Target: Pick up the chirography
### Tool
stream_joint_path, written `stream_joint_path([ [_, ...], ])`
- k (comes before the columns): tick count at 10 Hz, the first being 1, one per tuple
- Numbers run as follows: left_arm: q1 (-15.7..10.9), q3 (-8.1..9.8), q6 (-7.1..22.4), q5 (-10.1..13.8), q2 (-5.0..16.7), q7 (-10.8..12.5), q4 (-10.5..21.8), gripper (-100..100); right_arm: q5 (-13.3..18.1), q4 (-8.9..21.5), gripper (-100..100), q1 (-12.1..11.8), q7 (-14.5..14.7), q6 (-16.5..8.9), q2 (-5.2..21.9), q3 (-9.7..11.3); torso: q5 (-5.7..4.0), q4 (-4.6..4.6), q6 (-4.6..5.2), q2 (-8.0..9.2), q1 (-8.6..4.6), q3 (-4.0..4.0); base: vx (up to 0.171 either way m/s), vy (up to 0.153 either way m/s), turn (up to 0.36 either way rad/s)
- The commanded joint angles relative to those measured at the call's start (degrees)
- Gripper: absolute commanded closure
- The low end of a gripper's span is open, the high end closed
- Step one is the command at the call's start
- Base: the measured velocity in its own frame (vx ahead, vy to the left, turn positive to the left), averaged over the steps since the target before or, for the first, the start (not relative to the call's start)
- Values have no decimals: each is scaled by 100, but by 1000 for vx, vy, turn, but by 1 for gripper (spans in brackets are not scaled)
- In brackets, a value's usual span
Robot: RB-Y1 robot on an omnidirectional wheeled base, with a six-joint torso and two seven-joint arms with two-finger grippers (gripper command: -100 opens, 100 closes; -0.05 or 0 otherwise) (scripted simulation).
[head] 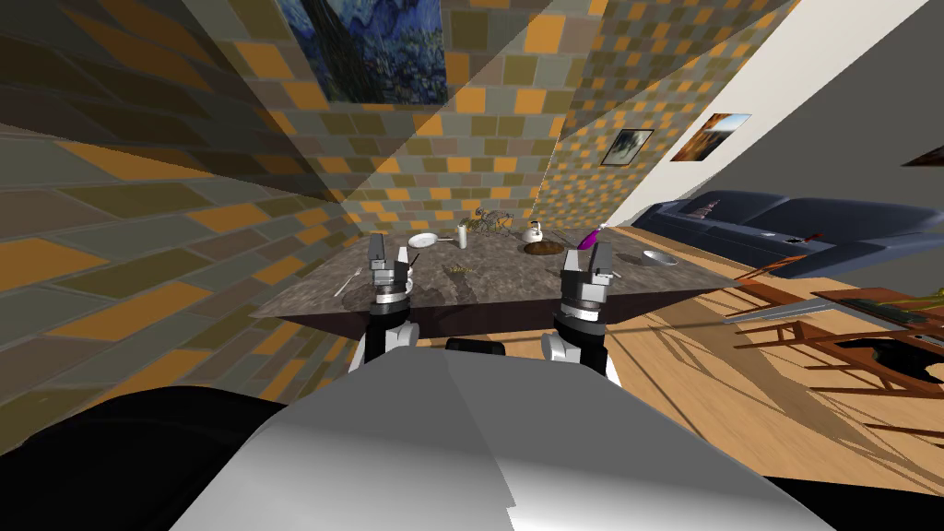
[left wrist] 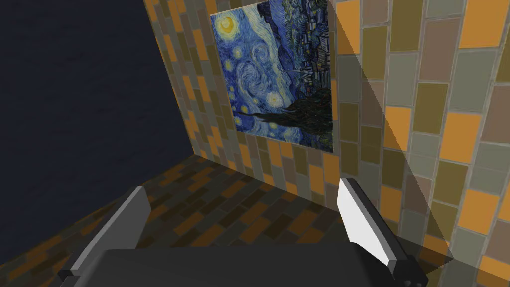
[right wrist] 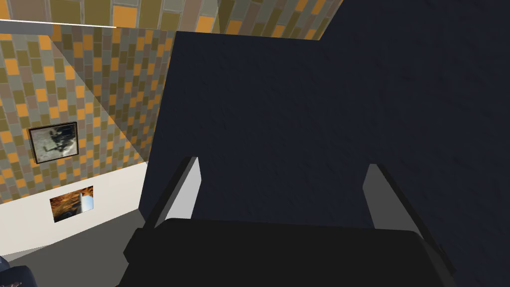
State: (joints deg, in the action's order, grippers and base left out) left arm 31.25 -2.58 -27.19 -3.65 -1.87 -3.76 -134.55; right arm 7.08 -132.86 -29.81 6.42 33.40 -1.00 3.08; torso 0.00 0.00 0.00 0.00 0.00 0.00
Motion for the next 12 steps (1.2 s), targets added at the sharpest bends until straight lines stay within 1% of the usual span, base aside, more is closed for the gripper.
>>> stream_joint_path([
  [1, -85, 53, 76, 28, 243, 32, 73, -100, 0, 0, 0, 0, 0, 0, 0, 0, 0, 0, 0, 0, 0, 0, -13, 19, 33],
  [3, -288, 173, 264, 87, 594, 99, 254, -100, 0, 0, 0, 0, 0, 0, 0, 0, 4, 2, 0, 9, 16, 5, -40, 43, 43],
  [6, -801, 447, 714, 208, 1070, 235, 730, -100, 0, 0, 0, 1, 0, 0, 1, -1, 8, 6, 0, 25, 35, 14, -68, 78, 29],
  [7, -801, 447, 754, 208, 1070, 235, 730, -100, 0, 0, 0, 1, 0, 0, 1, -1, 8, 5, 0, 22, 36, 13, -28, 55, -1],
  [8, -1022, 555, 968, 252, 1210, 283, 941, -100, 0, 0, 0, 0, 0, 0, 1, -1, 6, 3, 0, 14, 25, 8, -17, 40, 4],
  [9, -1182, 668, 1118, 295, 1343, 330, 1112, -100, 0, 0, 0, 0, 0, 0, 0, 0, 5, 2, 0, 8, 20, 5, -22, 56, -7],
  [10, -1264, 668, 1204, 295, 1343, 330, 1179, -100, 0, 0, 0, 0, 0, 0, 1, 0, 6, 1, 1, 6, 24, 3, -23, 41, -14],
  [11, -1489, 783, 1397, 336, 1471, 375, 1427, -100, 0, 0, 0, 0, 0, 0, 0, 0, 5, 1, 0, 6, 18, 4, -16, 32, -22],
  [12, -1524, 783, 1464, 336, 1471, 375, 1446, -100, 0, 0, 0, 0, 0, 0, 0, 0, 4, 1, 1, 4, 16, 3, -8, 24, -16],
])
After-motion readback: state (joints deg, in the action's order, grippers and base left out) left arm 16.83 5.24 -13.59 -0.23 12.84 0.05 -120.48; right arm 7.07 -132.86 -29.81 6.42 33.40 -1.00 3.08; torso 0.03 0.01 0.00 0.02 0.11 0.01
